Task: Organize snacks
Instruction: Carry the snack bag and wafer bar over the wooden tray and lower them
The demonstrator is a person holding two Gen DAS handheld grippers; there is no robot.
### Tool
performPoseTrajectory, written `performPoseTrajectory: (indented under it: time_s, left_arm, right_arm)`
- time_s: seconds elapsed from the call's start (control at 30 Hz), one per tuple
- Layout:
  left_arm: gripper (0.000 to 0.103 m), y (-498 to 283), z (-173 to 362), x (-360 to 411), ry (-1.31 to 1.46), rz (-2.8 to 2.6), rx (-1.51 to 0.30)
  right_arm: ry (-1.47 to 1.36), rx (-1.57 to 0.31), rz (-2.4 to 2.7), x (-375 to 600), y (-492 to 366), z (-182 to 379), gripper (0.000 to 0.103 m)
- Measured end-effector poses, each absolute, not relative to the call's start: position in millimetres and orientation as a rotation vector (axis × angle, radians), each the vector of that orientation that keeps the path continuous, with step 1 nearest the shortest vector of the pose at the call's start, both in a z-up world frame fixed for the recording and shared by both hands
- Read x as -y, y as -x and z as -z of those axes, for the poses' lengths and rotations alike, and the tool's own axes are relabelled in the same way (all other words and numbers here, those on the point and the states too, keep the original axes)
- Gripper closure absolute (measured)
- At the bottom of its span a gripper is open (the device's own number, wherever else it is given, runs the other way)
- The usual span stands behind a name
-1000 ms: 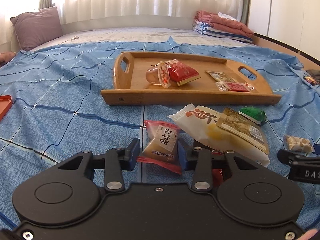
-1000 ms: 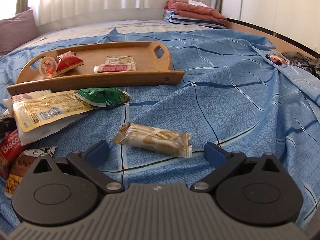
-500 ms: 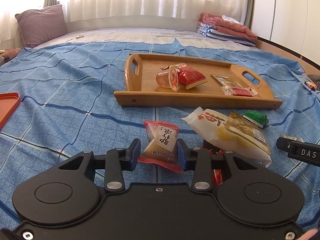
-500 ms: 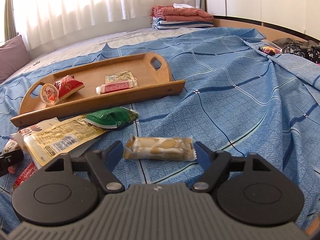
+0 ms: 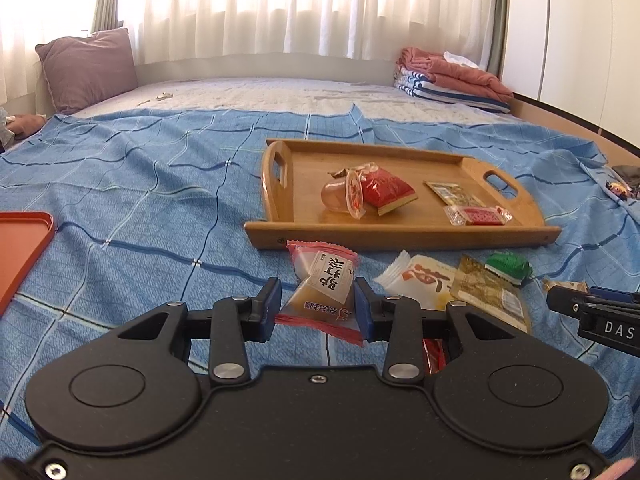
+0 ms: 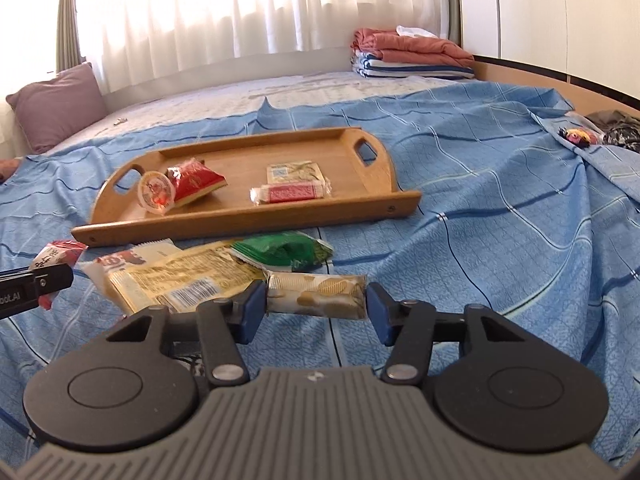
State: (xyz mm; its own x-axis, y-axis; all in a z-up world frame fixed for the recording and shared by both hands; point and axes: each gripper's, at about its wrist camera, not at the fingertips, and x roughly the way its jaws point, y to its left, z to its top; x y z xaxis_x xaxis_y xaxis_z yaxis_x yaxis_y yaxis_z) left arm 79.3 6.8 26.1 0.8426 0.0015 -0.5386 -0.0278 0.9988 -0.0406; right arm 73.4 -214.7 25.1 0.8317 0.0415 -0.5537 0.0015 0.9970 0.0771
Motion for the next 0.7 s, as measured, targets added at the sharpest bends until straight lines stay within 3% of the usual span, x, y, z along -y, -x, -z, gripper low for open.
performPoseTrajectory:
  time_s: [0.7]
  left_arm:
    - [0.066,-184.6,-92.6,-31.9,0.125,0.027,-0.574]
  right_arm:
    - [-0.079,-0.509,-0.100,231.4,-163.5,-96.4,0.046]
